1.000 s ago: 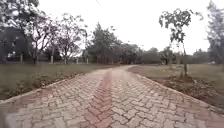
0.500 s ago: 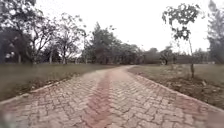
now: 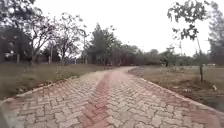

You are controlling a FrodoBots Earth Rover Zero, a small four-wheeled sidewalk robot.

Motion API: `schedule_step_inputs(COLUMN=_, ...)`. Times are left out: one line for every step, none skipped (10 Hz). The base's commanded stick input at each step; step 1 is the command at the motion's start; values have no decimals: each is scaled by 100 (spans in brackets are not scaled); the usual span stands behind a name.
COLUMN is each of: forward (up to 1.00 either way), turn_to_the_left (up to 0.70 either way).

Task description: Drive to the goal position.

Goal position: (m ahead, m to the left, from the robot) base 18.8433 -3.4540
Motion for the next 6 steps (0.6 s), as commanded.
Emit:
schedule_step_inputs(forward=70, turn_to_the_left=0)
schedule_step_inputs(forward=70, turn_to_the_left=0)
schedule_step_inputs(forward=70, turn_to_the_left=0)
schedule_step_inputs(forward=70, turn_to_the_left=0)
schedule_step_inputs(forward=70, turn_to_the_left=0)
schedule_step_inputs(forward=70, turn_to_the_left=0)
